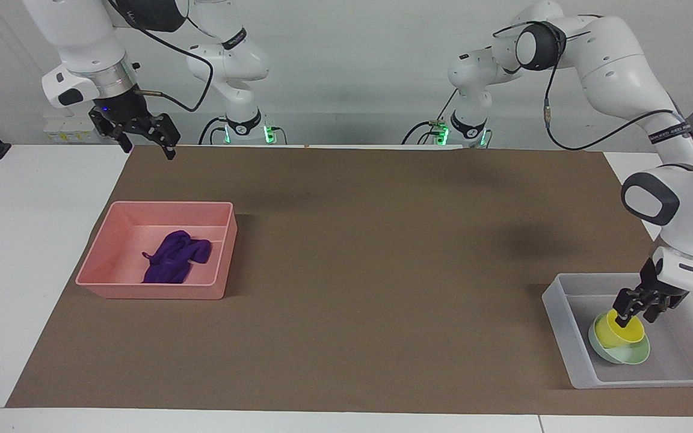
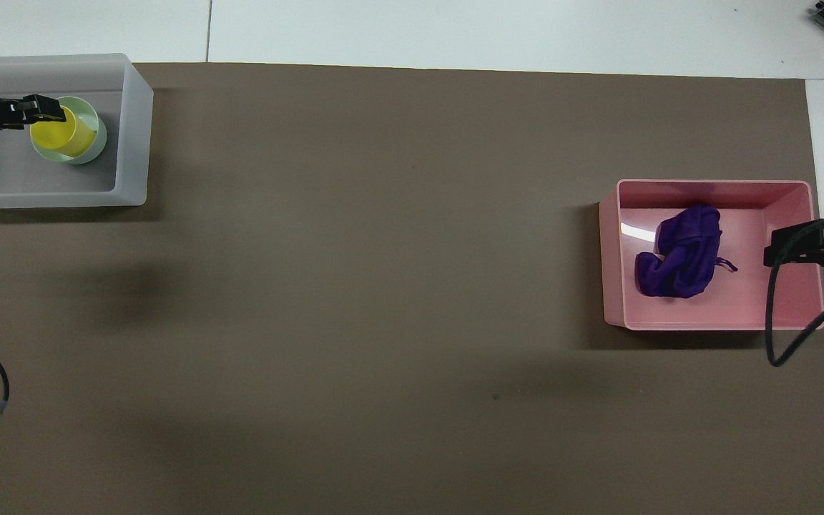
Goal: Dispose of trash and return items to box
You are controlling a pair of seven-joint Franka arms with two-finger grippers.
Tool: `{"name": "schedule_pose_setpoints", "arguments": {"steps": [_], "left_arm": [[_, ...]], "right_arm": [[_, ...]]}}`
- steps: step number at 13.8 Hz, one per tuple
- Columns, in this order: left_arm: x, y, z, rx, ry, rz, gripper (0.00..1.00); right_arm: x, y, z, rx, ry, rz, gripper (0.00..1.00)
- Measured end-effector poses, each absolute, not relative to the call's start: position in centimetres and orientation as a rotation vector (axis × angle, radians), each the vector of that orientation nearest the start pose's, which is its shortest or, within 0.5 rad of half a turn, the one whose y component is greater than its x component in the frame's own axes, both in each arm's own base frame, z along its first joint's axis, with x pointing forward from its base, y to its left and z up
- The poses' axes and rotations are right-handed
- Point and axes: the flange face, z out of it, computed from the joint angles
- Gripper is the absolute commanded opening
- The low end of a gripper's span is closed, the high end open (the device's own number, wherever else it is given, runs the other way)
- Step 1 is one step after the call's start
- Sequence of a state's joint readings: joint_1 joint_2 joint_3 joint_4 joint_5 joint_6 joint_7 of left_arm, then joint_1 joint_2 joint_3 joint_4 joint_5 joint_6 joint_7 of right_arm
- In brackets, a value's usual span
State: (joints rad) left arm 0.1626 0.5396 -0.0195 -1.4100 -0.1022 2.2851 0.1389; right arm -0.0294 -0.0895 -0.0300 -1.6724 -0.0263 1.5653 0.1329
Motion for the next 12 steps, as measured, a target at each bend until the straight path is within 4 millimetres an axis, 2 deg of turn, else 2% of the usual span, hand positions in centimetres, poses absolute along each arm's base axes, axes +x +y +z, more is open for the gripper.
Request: {"name": "schedule_pose_setpoints", "arguments": {"steps": [3, 5, 7, 10, 12], "left_arm": [[70.6, 6.1, 48.3, -3.157, 0.023, -0.532, 1.00], [67.8, 2.8, 50.7, -3.155, 0.114, -0.484, 1.00], [64.9, 0.1, 52.2, -3.143, 0.194, -0.434, 1.00], [60.8, -2.0, 54.3, -3.150, 0.253, -0.360, 1.00], [58.3, -2.0, 56.4, -3.121, 0.281, -0.284, 1.00]], "right_arm": [[52.4, -3.5, 62.5, -3.151, 0.304, 0.025, 1.00], [52.4, -3.5, 62.5, -3.151, 0.304, 0.025, 1.00], [52.4, -3.5, 62.5, -3.151, 0.304, 0.025, 1.00], [52.4, -3.5, 62.5, -3.151, 0.304, 0.025, 1.00], [52.4, -3.5, 62.5, -3.151, 0.304, 0.025, 1.00]]}}
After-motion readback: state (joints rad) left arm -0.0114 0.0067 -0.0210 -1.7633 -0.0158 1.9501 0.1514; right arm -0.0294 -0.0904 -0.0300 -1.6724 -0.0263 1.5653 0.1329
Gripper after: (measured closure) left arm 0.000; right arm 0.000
